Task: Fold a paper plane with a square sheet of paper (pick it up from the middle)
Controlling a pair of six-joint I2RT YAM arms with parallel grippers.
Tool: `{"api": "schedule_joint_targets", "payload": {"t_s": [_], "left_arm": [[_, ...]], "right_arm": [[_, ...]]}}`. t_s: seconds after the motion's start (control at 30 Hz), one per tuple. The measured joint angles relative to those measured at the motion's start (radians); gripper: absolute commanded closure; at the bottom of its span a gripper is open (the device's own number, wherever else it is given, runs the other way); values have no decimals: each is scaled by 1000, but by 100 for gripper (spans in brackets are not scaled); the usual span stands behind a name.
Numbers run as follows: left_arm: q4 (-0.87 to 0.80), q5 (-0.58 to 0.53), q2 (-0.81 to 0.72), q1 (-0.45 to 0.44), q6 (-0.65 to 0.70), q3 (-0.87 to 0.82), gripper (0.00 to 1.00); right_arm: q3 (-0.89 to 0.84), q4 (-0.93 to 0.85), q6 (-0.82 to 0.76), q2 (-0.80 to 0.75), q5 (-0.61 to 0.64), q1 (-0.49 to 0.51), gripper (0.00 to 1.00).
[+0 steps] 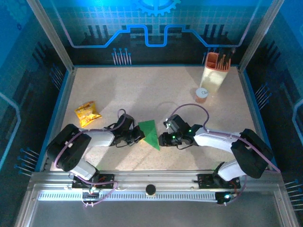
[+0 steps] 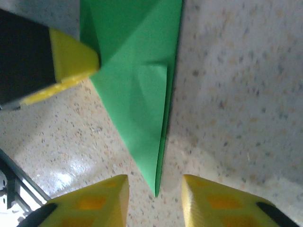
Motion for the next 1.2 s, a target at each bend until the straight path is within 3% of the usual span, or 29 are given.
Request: {"api": "schedule_joint_targets", "payload": {"t_s": [0.23,0.4,0.53,0.87,1.2], "left_arm": [[-120,-61,-147,2,18,23,71],[-153,-33,-198,85,64,35,56],[-153,39,-191,167,86,34,53],[-145,194,-130,229,105,34,48],[-179,271,-53,245,158,97,37]], "right_arm": [[13,132,-47,44,27,-5,61],[48,168,-79,108,1,-13,61],[96,175,-102,172,-53,-17,64],[105,196,-130,215,-135,-52,90],[5,336,-129,161,-281,-142,94]]}}
